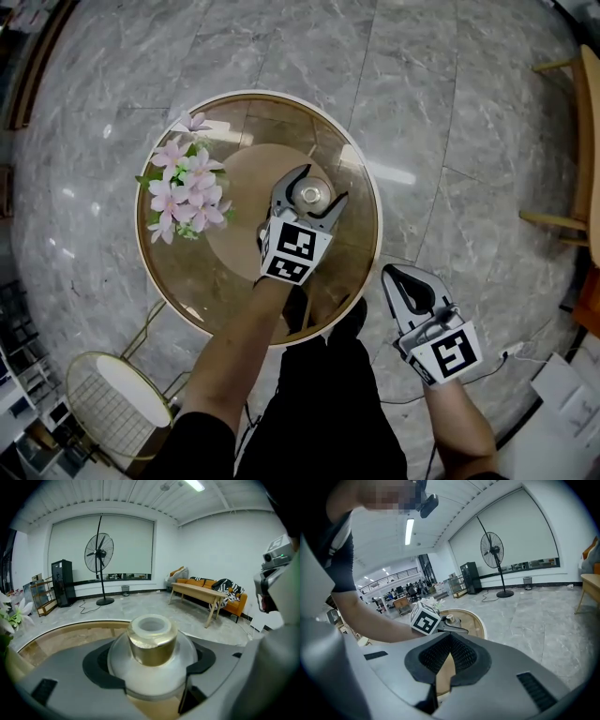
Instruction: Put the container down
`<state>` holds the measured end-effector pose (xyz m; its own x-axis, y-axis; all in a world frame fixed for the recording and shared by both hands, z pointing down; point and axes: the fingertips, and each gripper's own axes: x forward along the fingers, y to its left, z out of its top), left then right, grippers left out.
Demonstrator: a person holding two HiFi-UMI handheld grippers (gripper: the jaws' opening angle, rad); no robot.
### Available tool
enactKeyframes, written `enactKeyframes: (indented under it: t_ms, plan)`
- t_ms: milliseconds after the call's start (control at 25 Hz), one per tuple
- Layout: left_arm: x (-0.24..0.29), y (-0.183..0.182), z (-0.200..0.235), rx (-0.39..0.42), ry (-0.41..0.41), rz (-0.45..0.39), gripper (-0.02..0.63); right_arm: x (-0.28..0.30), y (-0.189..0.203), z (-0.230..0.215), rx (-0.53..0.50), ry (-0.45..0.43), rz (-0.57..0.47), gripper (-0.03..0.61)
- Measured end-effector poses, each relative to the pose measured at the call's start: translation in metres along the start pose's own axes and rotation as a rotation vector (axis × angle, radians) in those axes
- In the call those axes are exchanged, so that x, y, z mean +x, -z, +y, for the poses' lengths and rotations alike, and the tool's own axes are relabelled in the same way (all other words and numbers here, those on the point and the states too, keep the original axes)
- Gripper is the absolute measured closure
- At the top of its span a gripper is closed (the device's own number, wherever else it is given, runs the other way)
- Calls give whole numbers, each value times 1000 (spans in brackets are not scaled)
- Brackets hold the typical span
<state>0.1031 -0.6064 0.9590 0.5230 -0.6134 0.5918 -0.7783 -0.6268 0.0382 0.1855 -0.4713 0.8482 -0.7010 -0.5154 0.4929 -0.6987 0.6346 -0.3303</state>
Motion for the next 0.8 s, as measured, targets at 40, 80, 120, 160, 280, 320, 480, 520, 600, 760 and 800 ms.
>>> enactKeyframes:
  t_ms: [40, 80, 120, 160, 280, 320, 480, 520, 600, 760, 800]
  plan:
    - [1, 1, -1, 3, 2, 4, 265, -2, 0, 0, 1, 2, -2, 565]
    - [2, 1, -1, 4, 2, 8, 265, -5, 1, 1, 1, 3, -4, 565]
    - [4, 2, -2, 6, 2, 9, 265, -7, 1, 1, 2, 4, -6, 565]
    - [5, 1, -2, 8, 0, 9, 265, -9, 2, 2, 2, 5, -7, 565]
    - [7, -2, -3, 13, -3, 2, 265, -13, -2, 3, 1, 18, -28, 565]
    - [7, -3, -4, 13, -4, 2, 265, -14, -5, 3, -1, 27, -44, 564]
    - [0, -4, -8, 9, -1, 1, 262, -22, -2, 12, -2, 17, -39, 565]
    - [-3, -5, -8, 7, 1, 2, 259, -24, -1, 14, -2, 13, -35, 565]
    - [-11, -10, -8, 12, -1, 3, 259, -29, -5, 18, -7, 11, -39, 565]
    - [-39, -25, -11, 14, -12, 2, 256, -45, -15, 33, -12, 6, -33, 565]
    - [-49, -31, -13, 12, -12, 3, 256, -51, -22, 35, -7, 12, -40, 565]
